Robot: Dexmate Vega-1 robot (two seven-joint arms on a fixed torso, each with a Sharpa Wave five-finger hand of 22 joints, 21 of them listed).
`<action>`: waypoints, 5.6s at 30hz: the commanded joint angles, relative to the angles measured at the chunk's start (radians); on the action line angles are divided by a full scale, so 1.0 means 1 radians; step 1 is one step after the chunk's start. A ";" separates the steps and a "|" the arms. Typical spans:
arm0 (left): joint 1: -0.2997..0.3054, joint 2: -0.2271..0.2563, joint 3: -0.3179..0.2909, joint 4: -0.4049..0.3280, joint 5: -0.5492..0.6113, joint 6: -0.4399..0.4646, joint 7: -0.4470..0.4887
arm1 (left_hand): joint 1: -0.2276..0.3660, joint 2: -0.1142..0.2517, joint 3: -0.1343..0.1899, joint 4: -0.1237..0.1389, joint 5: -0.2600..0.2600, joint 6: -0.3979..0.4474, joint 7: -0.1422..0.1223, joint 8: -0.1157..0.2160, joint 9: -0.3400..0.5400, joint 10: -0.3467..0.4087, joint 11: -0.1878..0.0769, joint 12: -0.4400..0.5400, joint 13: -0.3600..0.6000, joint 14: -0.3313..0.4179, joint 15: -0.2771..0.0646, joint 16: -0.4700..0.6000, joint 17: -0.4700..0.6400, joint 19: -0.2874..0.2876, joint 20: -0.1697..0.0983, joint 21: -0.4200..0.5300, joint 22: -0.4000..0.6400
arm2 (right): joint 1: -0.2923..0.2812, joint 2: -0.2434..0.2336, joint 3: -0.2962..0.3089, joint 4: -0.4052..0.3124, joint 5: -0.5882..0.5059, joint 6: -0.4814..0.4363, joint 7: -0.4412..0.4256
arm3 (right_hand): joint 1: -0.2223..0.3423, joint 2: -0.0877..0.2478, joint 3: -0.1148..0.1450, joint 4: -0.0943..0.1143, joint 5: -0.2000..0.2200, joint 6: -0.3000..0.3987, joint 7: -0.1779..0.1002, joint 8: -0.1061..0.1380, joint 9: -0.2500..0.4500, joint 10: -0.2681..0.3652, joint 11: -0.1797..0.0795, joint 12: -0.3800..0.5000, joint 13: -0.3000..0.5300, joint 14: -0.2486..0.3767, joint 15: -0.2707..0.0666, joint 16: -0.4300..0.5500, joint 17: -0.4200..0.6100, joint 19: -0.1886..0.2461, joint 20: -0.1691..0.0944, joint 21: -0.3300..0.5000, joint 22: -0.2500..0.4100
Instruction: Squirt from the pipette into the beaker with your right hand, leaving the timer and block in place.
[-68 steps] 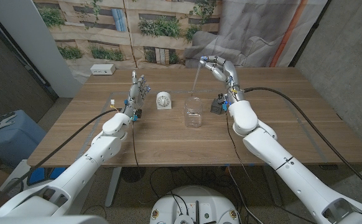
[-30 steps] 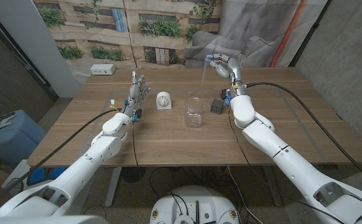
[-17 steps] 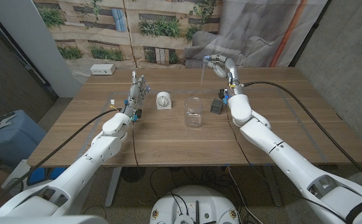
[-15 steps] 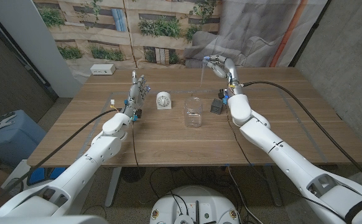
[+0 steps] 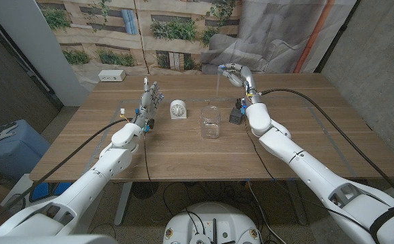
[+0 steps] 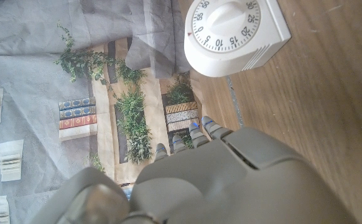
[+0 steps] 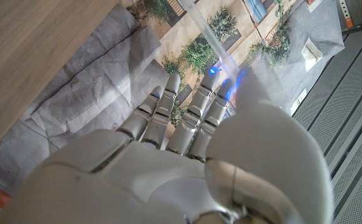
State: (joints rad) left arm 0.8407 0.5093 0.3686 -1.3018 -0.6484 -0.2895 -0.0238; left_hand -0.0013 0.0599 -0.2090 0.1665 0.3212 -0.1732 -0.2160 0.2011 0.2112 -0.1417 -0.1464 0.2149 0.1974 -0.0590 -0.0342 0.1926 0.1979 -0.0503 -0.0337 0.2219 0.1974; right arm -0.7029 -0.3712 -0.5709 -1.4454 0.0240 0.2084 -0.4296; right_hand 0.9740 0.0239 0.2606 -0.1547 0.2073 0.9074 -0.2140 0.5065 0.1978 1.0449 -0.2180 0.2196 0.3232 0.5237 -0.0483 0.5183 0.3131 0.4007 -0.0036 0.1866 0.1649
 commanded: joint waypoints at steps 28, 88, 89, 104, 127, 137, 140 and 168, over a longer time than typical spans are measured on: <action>0.000 0.000 0.000 0.000 0.000 0.000 0.001 | -0.001 0.044 -0.006 -0.002 0.006 -0.004 -0.006 0.006 0.002 -0.003 -0.002 0.004 0.005 -0.009 -0.116 0.006 0.001 -0.005 -0.091 0.005 0.002 | 0.021 0.032 -0.037 0.142 0.002 0.043 -0.012 | 0.020 0.011 0.008 -0.007 0.006 0.011 -0.001 -0.006 0.002 -0.015 0.002 0.006 0.004 0.009 -0.148 -0.002 0.003 0.005 -0.012 0.006 0.004; 0.000 0.000 0.000 0.000 0.000 0.000 0.001 | -0.001 0.044 -0.006 -0.002 0.006 -0.005 -0.006 0.006 0.002 -0.001 -0.002 0.005 0.005 -0.009 -0.116 0.006 0.001 -0.005 -0.091 0.005 0.002 | 0.030 0.039 -0.039 0.156 0.011 -0.007 -0.050 | 0.065 0.032 0.030 -0.014 0.008 0.097 0.003 0.024 0.001 0.063 0.001 0.046 0.023 0.057 -0.158 0.004 0.002 0.029 -0.023 0.010 0.004; 0.000 0.000 0.000 0.000 0.000 0.000 0.001 | -0.001 0.044 -0.006 -0.002 0.006 -0.005 -0.006 0.006 0.002 -0.001 -0.003 0.005 0.005 -0.009 -0.116 0.006 0.001 -0.005 -0.091 0.005 0.002 | 0.030 0.039 -0.039 0.155 0.011 -0.008 -0.049 | 0.068 0.031 0.031 -0.015 0.008 0.099 0.002 0.025 0.001 0.066 0.001 0.047 0.023 0.058 -0.159 0.003 0.002 0.030 -0.023 0.010 0.004; 0.000 0.000 0.000 0.001 0.000 0.000 0.001 | -0.001 0.044 -0.006 -0.002 0.006 -0.005 -0.006 0.006 0.002 -0.004 -0.003 0.004 0.005 -0.009 -0.117 0.006 0.001 -0.004 -0.092 0.006 0.002 | 0.020 0.039 -0.033 0.139 0.023 -0.029 -0.060 | 0.107 0.036 0.044 -0.022 0.010 0.133 0.008 0.035 -0.003 0.106 0.000 0.056 0.019 0.086 -0.169 0.015 0.007 0.042 -0.029 0.010 0.003; 0.000 -0.001 0.000 0.001 0.000 -0.001 0.001 | -0.001 0.044 -0.006 -0.002 0.006 -0.005 -0.006 0.006 0.002 -0.003 -0.002 0.005 0.006 -0.009 -0.117 0.006 0.001 -0.004 -0.092 0.006 0.002 | 0.013 0.074 -0.024 0.189 0.035 0.019 -0.112 | 0.181 0.024 0.057 -0.024 -0.012 0.180 0.013 0.035 -0.014 0.154 0.001 0.063 0.013 0.128 -0.178 0.029 0.015 0.041 -0.089 0.003 0.002; 0.000 -0.001 0.000 0.001 0.000 -0.001 0.001 | -0.001 0.044 -0.006 -0.002 0.006 -0.005 -0.006 0.006 0.002 -0.003 -0.003 0.005 0.006 -0.009 -0.116 0.006 0.001 -0.004 -0.091 0.006 0.002 | 0.004 0.091 -0.014 0.193 0.058 0.022 -0.126 | 0.189 0.020 0.058 -0.019 -0.020 0.180 0.012 0.028 -0.015 0.148 0.001 0.054 0.008 0.127 -0.175 0.021 0.011 0.038 -0.091 0.001 0.001; 0.000 -0.001 0.000 0.001 0.000 -0.001 0.001 | -0.001 0.044 -0.006 -0.002 0.006 -0.004 -0.006 0.006 0.002 -0.003 -0.002 0.005 0.006 -0.009 -0.117 0.006 0.001 -0.005 -0.092 0.005 0.002 | 0.000 0.093 -0.012 0.192 0.063 0.024 -0.129 | 0.179 0.021 0.055 -0.011 -0.023 0.175 0.010 0.025 -0.015 0.146 0.000 0.051 0.006 0.131 -0.167 0.020 0.011 0.039 -0.087 0.002 0.001; 0.000 -0.001 0.001 0.001 0.001 -0.001 0.001 | -0.001 0.044 -0.006 -0.002 0.006 -0.004 -0.006 0.006 0.002 -0.005 -0.002 0.004 0.006 -0.010 -0.117 0.005 0.001 -0.006 -0.092 0.005 0.002 | -0.005 0.053 -0.016 0.144 0.067 -0.006 -0.075 | 0.102 -0.012 0.015 0.012 -0.022 0.056 0.000 -0.033 -0.001 0.040 0.004 0.000 -0.001 0.072 -0.152 -0.023 0.003 0.007 -0.046 -0.003 0.002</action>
State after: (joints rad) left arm 0.8409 0.5086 0.3690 -1.3007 -0.6480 -0.2904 -0.0225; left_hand -0.0013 0.0599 -0.2090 0.1665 0.3212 -0.1732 -0.2160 0.2011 0.2112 -0.1417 -0.1464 0.2149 0.1975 -0.0590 -0.0342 0.1926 0.1953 -0.0503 -0.0337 0.2219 0.1974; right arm -0.7038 -0.3018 -0.5863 -1.2815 0.0881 0.2198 -0.5271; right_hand 1.0880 0.0044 0.2825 -0.1434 0.1857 0.9756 -0.2166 0.4801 0.1934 1.0980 -0.2141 0.2263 0.3198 0.6062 -0.0585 0.4988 0.3136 0.4111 -0.0393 0.1847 0.1655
